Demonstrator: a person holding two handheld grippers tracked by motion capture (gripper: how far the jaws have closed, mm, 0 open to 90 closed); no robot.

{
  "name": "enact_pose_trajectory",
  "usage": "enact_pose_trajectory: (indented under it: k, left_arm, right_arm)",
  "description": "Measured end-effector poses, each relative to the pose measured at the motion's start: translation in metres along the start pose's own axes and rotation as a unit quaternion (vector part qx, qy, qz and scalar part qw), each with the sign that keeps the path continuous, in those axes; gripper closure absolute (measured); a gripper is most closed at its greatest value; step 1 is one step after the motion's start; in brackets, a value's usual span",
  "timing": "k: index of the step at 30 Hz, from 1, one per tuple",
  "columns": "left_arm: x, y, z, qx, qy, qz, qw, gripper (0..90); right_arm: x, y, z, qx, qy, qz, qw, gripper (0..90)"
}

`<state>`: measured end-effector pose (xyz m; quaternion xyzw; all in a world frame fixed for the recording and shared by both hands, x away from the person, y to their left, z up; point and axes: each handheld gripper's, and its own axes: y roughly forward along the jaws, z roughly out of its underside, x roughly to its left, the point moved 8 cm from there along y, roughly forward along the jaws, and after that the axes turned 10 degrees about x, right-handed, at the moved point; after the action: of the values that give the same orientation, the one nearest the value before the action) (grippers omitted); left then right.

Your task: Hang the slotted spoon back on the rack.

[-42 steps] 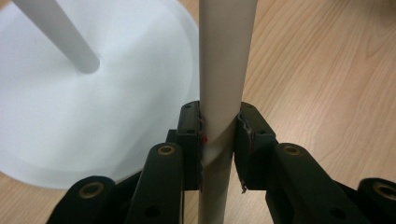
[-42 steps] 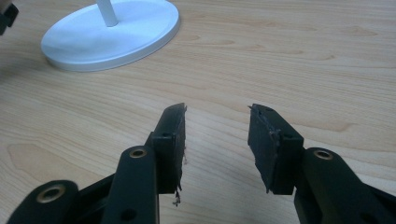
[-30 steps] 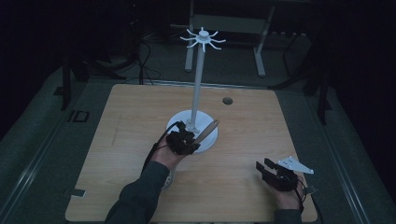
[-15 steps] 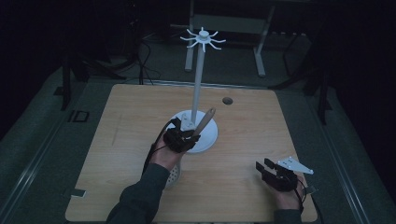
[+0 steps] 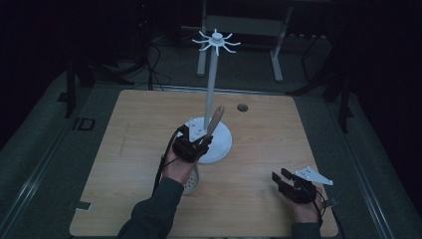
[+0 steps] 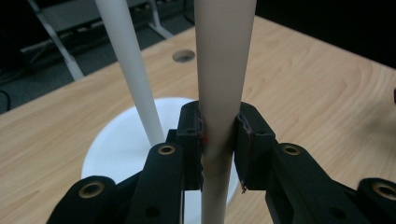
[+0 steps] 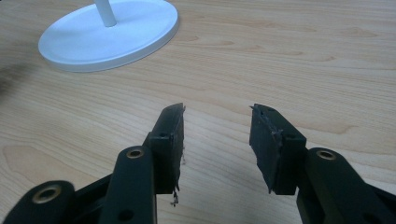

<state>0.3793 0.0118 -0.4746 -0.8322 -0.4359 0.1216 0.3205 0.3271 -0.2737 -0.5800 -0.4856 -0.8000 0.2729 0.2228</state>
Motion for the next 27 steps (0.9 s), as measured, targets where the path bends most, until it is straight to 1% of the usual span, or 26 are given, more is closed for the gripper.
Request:
enact_pose_trajectory:
  k: [5,8,12,17,20,22,24,27]
  left_arm:
    - [0.001,-0.005,-0.007,-0.022,-0.015,-0.022,0.9994,74.0]
    - [0.002,-0.007,-0.011,-0.036,-0.03,-0.04,0.9981,74.0]
    - [0.0,-0.008,-0.013,-0.049,-0.043,-0.053,0.9965,74.0]
    - [-0.001,-0.009,-0.016,-0.059,-0.055,-0.067,0.9945,74.0]
    - [0.0,-0.011,-0.018,-0.068,-0.065,-0.077,0.9925,74.0]
    - [-0.001,-0.012,-0.019,-0.074,-0.068,-0.085,0.9913,74.0]
    - [-0.001,-0.013,-0.021,-0.079,-0.073,-0.088,0.9903,74.0]
    - [-0.001,-0.014,-0.024,-0.082,-0.078,-0.088,0.9896,74.1]
  right_arm:
    - [0.0,0.0,0.0,0.001,0.0,0.0,1.0,54.4]
    - [0.0,0.001,0.0,0.001,0.0,0.0,1.0,54.4]
    - [0.0,0.0,0.0,-0.001,0.002,0.001,1.0,54.4]
    - [-0.001,0.0,0.0,-0.001,0.003,0.001,1.0,54.4]
    - [0.0,0.0,0.0,0.0,0.001,0.002,1.0,54.3]
    - [0.0,0.0,0.0,0.0,0.002,0.002,1.0,54.3]
    - [-0.001,0.0,0.001,0.0,0.003,0.003,1.0,54.3]
    - [-0.001,-0.001,0.001,-0.001,0.003,0.003,1.0,54.3]
